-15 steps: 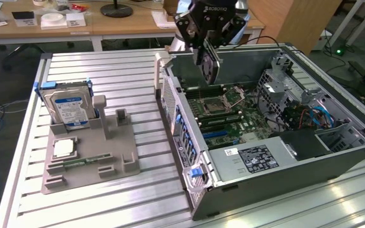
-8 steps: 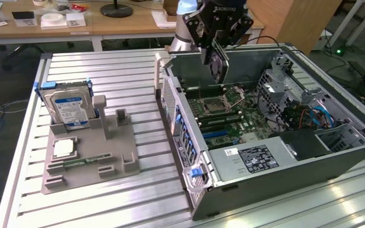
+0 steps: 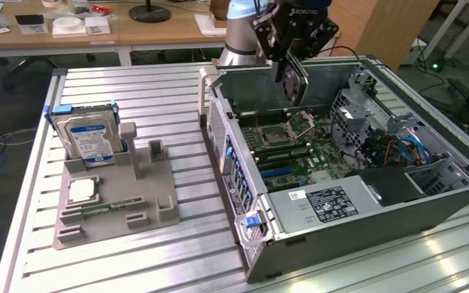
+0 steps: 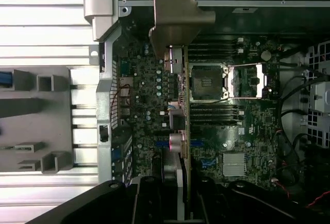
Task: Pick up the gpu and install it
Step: 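Pick up the gpu and move the gpu toward the slot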
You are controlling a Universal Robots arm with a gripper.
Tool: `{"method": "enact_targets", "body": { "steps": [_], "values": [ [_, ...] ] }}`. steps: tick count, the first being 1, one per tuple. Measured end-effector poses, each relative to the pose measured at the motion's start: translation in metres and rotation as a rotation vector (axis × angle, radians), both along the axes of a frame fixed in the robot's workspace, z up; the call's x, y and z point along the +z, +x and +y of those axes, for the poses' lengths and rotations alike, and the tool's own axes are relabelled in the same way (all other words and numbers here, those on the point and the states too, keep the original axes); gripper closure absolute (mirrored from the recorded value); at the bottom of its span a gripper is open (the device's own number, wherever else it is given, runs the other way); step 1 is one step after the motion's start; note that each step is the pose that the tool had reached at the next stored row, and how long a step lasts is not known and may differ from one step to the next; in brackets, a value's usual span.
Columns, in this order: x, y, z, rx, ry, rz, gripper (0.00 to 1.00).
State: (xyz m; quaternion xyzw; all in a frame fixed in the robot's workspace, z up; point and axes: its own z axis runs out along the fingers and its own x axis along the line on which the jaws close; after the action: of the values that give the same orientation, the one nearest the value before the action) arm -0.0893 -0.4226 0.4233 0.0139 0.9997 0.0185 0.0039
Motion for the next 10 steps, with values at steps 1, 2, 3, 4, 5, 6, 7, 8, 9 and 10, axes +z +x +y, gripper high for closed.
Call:
{"method": "enact_targets", "body": {
  "steps": [1, 2, 3, 4, 5, 6, 7, 8, 9, 10],
  "values": [
    [0.0000, 0.003, 0.0000, 0.000, 0.0000, 0.0000, 0.71],
    [0.0000, 0.006, 0.0000, 0.000, 0.0000, 0.0000, 0.71],
    [0.0000, 0.008, 0.0000, 0.000, 0.0000, 0.0000, 0.71],
    [0.0000, 0.011, 0.0000, 0.000, 0.0000, 0.0000, 0.71],
    [0.0000, 0.014, 0.0000, 0.000, 0.0000, 0.0000, 0.71],
    [0.0000, 0.016, 0.0000, 0.000, 0.0000, 0.0000, 0.71],
    [0.0000, 0.019, 0.0000, 0.000, 0.0000, 0.0000, 0.71],
    [0.0000, 0.022, 0.0000, 0.000, 0.0001, 0.0000, 0.71],
    [0.0000, 0.026, 0.0000, 0.000, 0.0001, 0.0000, 0.71],
    [0.0000, 0.029, 0.0000, 0.000, 0.0001, 0.0000, 0.71]
  ]
}}
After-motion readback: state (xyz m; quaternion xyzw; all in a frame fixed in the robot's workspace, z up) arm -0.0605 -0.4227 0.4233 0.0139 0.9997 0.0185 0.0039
